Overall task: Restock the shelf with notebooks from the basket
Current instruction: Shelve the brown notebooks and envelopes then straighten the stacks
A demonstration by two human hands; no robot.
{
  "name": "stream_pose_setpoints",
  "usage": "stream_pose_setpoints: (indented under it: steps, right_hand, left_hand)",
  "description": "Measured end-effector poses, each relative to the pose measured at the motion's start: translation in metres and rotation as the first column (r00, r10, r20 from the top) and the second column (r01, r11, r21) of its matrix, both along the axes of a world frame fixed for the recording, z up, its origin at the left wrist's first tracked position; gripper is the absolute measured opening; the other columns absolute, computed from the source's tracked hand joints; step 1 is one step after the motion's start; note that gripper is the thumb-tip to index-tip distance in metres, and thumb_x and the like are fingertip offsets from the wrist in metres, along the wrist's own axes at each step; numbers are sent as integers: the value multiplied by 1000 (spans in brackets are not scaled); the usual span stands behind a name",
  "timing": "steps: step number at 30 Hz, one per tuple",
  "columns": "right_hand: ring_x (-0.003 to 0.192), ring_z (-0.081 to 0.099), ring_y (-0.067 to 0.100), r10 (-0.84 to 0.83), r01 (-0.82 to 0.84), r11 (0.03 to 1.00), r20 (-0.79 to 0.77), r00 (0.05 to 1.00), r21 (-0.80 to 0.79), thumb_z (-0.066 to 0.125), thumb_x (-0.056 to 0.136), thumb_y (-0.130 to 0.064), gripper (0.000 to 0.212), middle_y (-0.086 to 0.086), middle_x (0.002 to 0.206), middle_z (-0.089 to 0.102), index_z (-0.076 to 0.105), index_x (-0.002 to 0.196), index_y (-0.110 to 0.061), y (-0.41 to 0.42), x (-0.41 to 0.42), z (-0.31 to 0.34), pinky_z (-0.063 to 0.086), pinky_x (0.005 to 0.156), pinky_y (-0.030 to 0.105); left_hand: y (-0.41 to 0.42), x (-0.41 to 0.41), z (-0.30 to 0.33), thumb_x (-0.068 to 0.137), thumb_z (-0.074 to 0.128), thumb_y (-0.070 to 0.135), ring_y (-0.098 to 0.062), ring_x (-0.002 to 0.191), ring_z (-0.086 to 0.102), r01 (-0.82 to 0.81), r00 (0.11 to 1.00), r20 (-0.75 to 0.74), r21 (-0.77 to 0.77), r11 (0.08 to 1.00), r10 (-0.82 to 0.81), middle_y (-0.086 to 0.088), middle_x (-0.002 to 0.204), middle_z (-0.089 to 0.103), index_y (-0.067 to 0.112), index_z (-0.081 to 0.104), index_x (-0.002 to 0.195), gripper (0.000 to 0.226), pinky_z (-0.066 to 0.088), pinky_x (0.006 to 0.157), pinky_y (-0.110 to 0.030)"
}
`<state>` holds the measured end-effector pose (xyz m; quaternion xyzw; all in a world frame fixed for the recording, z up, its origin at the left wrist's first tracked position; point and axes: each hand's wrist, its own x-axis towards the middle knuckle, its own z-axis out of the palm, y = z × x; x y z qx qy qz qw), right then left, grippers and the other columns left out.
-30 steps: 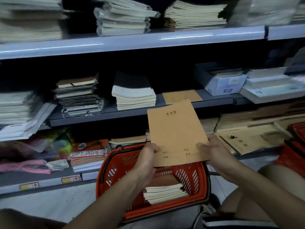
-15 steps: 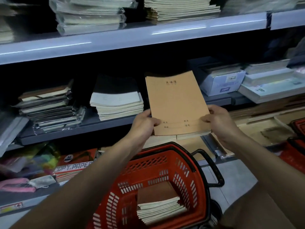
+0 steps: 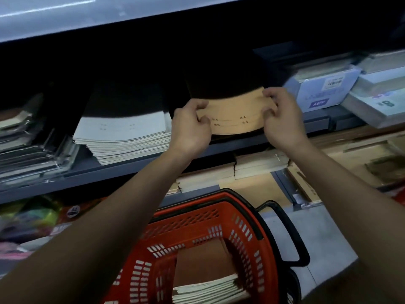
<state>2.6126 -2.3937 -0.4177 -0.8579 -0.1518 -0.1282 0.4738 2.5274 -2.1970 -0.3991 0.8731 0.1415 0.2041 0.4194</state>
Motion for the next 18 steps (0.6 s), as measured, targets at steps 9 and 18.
stream_pose_setpoints:
  steps: [9, 18]
  right_hand:
    - [102, 63, 35, 20, 47, 957, 228, 973, -286, 60, 101, -23, 24, 15, 108, 73, 77, 112, -9, 7, 17, -35, 44, 99, 40]
    - [137, 39, 29, 181, -163, 900, 7, 983, -405, 69, 81, -69, 71, 6, 143, 59, 67, 138, -26, -16, 19, -28, 26, 112, 32]
  left_hand:
    - [-1, 2, -23, 108, 40, 18, -36, 117, 54, -19, 975, -195, 386, 922, 102, -23, 130, 54, 7, 55, 141, 38, 46, 99, -39]
    - [-2, -10, -33, 91, 71, 51, -31, 128, 53, 1, 986, -156, 390, 921, 65, -8, 129, 67, 14, 57, 142, 65, 46, 104, -38]
